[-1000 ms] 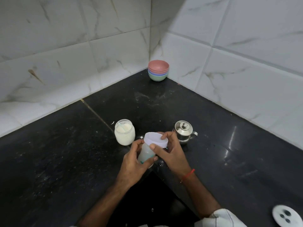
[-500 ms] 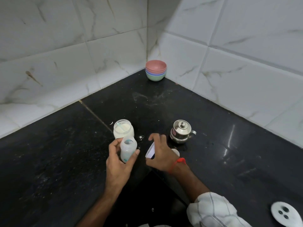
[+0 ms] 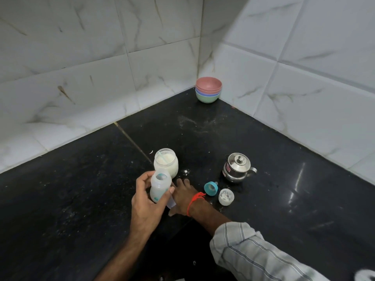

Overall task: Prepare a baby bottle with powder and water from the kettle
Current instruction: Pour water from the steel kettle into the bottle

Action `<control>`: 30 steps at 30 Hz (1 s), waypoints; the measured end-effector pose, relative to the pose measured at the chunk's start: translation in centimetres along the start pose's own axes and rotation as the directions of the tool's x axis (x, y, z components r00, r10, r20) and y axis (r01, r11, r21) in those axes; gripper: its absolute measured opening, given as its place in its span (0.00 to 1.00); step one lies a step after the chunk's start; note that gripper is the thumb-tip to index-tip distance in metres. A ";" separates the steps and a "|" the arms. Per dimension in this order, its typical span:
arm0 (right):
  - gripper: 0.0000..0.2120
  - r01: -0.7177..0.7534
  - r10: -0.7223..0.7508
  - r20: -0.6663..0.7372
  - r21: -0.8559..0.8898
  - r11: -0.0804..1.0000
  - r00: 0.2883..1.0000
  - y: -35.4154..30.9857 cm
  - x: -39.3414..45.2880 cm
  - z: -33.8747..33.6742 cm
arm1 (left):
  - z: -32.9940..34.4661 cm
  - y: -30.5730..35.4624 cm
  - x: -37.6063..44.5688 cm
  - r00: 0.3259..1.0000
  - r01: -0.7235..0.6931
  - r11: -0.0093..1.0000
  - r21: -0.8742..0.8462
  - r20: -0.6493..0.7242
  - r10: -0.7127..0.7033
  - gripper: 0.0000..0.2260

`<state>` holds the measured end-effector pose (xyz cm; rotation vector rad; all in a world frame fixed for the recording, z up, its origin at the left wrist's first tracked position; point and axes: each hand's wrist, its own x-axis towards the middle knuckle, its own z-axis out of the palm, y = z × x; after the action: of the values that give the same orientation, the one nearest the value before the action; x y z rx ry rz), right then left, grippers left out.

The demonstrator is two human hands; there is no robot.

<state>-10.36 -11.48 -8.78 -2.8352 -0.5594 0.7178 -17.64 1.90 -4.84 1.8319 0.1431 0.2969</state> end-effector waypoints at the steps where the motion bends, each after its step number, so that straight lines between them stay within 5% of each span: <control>1: 0.46 0.002 0.000 -0.022 0.060 0.998 1.000 0.3 -0.2 0.3 | 0.1 -0.1 0.0 1.000 0.003 1.000 0.002 0.007 -0.003 0.29; 4: 0.37 -0.020 0.063 -0.205 0.202 0.979 0.977 2.5 -1.4 0.2 | 0.5 -0.1 0.1 1.000 0.015 1.000 -0.006 0.024 -0.015 0.29; 8: 0.23 -0.217 0.228 -0.557 0.087 0.972 0.799 7.4 -2.5 -0.5 | 1.6 0.2 -0.1 0.997 0.032 0.999 -0.006 0.064 -0.032 0.28; 11: 0.20 -0.420 0.380 -0.385 -0.023 0.907 0.841 9.5 -3.1 -1.1 | 2.8 0.4 -0.2 0.994 0.021 1.000 -0.009 0.107 -0.020 0.29; 16: 0.18 -0.417 0.380 -0.331 -0.046 0.908 0.864 10.6 -3.5 -1.0 | 4.5 1.1 -0.2 0.983 -0.010 1.000 -0.002 0.185 0.010 0.29; 18: 0.15 -0.355 0.362 -0.449 0.104 0.929 0.817 10.8 -3.8 -1.4 | 5.0 1.3 -0.2 0.977 -0.009 1.000 0.011 0.214 0.006 0.29; 22: 0.06 0.085 0.308 -0.673 0.485 0.871 0.673 10.3 -4.9 -2.7 | 5.9 1.2 -0.4 0.945 -0.016 0.997 0.081 0.328 -0.011 0.28; 26: 0.06 0.343 0.269 -0.666 0.637 0.691 0.696 8.7 -6.6 -5.1 | 6.7 1.5 -0.6 0.917 -0.023 0.992 0.124 0.398 -0.028 0.26; 30: 0.11 0.400 0.132 -0.645 0.607 0.687 0.753 8.2 -8.8 -5.8 | 7.2 1.9 -0.5 0.910 -0.022 0.993 0.119 0.413 -0.029 0.26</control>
<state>-12.17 -22.85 -2.00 -2.0243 -0.2709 -0.1304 -16.26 -5.45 -4.94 1.9733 -0.1350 -0.1115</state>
